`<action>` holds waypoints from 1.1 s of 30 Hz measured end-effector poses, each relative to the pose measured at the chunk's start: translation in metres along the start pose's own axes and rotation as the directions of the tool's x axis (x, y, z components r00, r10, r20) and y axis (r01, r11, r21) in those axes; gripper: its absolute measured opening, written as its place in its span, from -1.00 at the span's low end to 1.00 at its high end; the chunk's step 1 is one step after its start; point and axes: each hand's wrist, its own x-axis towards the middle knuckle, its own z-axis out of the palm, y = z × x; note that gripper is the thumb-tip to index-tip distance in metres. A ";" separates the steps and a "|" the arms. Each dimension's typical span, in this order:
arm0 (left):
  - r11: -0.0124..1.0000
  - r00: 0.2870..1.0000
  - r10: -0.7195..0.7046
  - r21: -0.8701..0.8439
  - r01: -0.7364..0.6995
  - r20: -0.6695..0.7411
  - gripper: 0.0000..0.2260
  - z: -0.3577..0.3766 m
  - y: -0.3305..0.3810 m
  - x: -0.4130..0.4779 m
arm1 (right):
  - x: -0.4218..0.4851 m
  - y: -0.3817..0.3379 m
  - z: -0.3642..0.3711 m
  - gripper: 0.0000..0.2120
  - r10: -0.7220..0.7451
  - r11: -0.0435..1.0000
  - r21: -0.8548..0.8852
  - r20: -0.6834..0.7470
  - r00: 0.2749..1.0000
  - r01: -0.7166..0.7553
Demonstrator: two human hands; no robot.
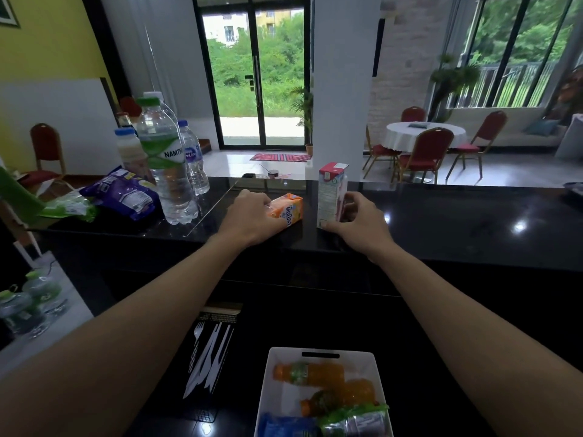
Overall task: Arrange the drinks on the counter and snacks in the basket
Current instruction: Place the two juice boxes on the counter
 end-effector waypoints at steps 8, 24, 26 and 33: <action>0.999 0.995 -0.034 -0.040 0.031 -0.095 -0.66 0.000 0.008 0.007 | 0.000 0.001 -0.001 -0.38 0.004 1.000 -0.006 0.004 1.000 -0.004; 0.919 0.993 -0.002 -0.392 -0.044 -0.115 -0.59 0.016 -0.012 0.012 | 0.006 -0.010 0.003 -0.42 0.013 0.993 -0.113 -0.006 1.000 -0.014; 0.925 0.992 0.016 -0.375 -0.062 -0.123 -0.60 0.016 -0.015 0.015 | 0.010 -0.015 0.006 -0.40 0.016 0.989 -0.150 0.016 1.000 -0.013; 0.947 0.981 -0.011 -0.316 -0.051 -0.193 -0.59 0.019 -0.023 0.036 | 0.034 -0.024 0.029 -0.37 0.011 0.983 -0.182 0.042 0.999 -0.003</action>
